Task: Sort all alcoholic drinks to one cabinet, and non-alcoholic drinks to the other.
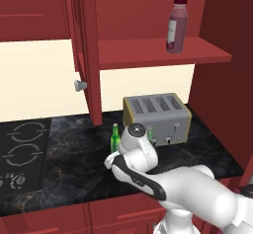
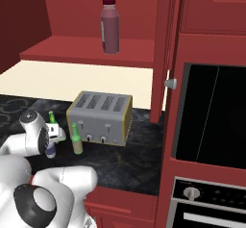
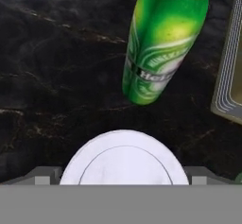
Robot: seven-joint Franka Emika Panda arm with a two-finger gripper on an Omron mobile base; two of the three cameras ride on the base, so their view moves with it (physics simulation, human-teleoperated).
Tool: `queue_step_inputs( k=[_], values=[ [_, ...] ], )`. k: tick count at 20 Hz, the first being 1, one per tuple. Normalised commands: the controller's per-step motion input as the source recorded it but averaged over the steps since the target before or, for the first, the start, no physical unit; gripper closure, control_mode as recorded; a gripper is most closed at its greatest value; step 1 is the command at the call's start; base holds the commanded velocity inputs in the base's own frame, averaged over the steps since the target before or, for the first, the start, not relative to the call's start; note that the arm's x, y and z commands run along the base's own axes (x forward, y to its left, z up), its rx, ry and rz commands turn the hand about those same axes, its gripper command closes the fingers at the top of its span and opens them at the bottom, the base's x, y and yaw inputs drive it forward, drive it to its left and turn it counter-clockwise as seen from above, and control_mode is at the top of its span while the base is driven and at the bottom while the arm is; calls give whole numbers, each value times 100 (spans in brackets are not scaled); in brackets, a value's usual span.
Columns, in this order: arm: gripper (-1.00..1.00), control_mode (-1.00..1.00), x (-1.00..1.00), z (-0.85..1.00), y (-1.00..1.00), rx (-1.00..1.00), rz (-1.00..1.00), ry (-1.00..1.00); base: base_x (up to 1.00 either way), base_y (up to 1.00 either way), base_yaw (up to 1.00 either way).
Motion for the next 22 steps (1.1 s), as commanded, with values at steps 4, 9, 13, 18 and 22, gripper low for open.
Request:
queue_step_inputs(
  k=[4, 9, 13, 18, 22],
  values=[
    [100, -100, 4, -25, 7, 0, -1, 7, 0, 0, 0],
    [100, -100, 2, -5, 0, 0, -1, 3, 0, 0, 0],
    [100, -100, -2, 0, -1, 0, 0, 0, 0, 0, 0],
    [100, -100, -27, 28, -9, 0, 0, 0, 0, 0, 0],
    [100, -100, -24, 53, -17, 0, 0, 0, 0, 0, 0]
  ],
)
